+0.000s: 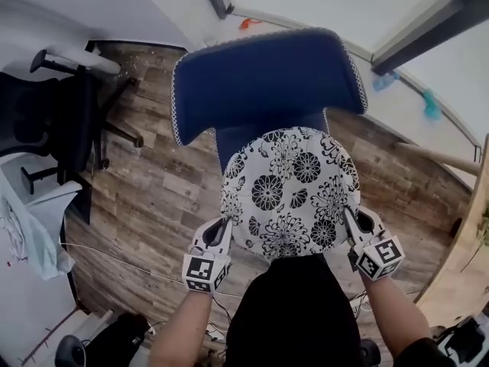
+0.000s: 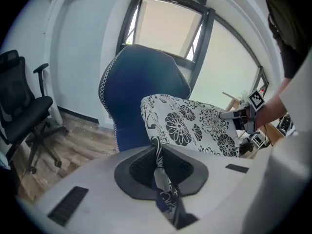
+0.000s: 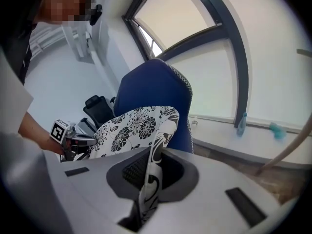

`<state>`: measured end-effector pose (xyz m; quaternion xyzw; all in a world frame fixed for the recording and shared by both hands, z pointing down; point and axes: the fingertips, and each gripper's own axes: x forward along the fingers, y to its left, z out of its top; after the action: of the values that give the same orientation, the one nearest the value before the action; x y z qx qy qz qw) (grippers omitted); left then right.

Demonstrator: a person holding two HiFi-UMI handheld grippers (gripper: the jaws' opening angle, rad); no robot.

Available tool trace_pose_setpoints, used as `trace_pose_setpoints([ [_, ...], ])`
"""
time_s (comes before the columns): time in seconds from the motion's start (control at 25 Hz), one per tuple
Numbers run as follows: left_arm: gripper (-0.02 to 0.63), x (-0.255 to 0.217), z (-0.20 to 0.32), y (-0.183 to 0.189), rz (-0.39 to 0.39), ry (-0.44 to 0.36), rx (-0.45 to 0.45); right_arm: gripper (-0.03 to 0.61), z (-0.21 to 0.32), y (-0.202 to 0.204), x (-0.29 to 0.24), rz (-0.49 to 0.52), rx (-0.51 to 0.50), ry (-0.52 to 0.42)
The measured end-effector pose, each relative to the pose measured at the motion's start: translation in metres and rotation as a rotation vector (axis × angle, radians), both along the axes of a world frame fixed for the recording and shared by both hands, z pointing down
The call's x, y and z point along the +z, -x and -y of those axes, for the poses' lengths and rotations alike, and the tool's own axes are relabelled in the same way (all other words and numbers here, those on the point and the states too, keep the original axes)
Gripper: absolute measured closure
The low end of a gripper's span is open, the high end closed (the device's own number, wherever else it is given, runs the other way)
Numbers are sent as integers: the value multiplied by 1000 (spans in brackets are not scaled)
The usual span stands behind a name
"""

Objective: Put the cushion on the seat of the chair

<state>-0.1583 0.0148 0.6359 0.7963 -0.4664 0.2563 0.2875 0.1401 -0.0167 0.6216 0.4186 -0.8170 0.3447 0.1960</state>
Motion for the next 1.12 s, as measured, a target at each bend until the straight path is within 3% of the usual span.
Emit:
trace_pose_setpoints([
  [0.16, 586, 5, 3, 6, 5, 15, -11, 541, 0, 0, -5, -30, -20, 20],
  [0.4, 586, 16, -1, 8, 20, 13, -4, 541, -1, -4, 3, 28, 41, 77],
  [0.64, 586, 23, 5, 4, -1, 18, 8, 541, -1, -3, -1, 27, -2, 80],
  [0.84, 585, 24, -3, 3, 60, 0, 77, 541, -3, 0, 3, 54, 17, 118],
  [1.12, 584, 42, -1, 8, 68, 25, 69, 541, 1, -7, 21, 37, 60, 126],
])
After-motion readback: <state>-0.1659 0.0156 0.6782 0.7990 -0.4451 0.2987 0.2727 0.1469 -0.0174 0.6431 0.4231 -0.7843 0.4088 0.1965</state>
